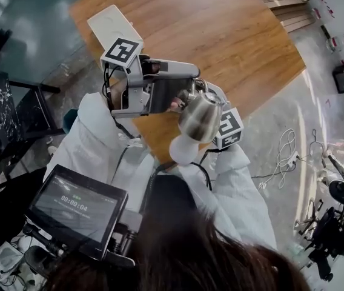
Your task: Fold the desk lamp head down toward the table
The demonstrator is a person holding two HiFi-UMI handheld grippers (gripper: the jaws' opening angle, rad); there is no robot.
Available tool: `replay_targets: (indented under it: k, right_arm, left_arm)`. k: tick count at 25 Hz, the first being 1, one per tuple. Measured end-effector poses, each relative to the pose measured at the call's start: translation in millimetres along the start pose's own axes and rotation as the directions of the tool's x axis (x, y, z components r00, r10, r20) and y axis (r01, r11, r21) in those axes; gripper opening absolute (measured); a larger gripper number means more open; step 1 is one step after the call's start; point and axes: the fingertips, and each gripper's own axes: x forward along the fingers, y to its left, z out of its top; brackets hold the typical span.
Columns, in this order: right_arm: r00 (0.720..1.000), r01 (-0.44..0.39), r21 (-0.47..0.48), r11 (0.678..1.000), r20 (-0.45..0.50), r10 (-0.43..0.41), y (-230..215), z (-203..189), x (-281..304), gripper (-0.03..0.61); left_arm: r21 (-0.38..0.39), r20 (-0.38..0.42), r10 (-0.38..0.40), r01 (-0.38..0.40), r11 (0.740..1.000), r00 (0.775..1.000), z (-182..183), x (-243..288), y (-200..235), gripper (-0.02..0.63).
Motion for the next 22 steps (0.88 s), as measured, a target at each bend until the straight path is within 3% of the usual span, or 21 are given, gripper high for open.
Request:
replay_targets:
  k: [10,14,18,22]
  right_arm:
    - [0.997,-0.068,0.046,0.997,-0.017,0.069,0.2,0.2,-2.2,0.11]
    - [0.996,-0.088,0.06,0.994,-0.026,0.089,-3.5,-2.0,-2.4,0.109]
    - [0.995,-0.096,0.081,0.992,-0.021,0.098,-8.2,-6.0,1.6,0.11]
    - [0.993,-0.118,0.099,0.988,-0.018,0.12,-6.6,-5.1,2.8,0.11]
  left_arm:
    - [0.056,-0.001,0.033,-0.033,0.998,0.999,-5.8,-0.7,-1.4,0.241]
    - [0.176,-0.047,0.118,-0.108,0.978,0.992,-16.0,-0.3,4.5,0.196]
    - [0.291,-0.062,0.234,-0.206,0.934,0.97,-24.9,-5.5,27.7,0.127]
    - [0.432,-0.01,0.395,-0.352,0.83,0.919,-25.9,-19.5,68.9,0.066]
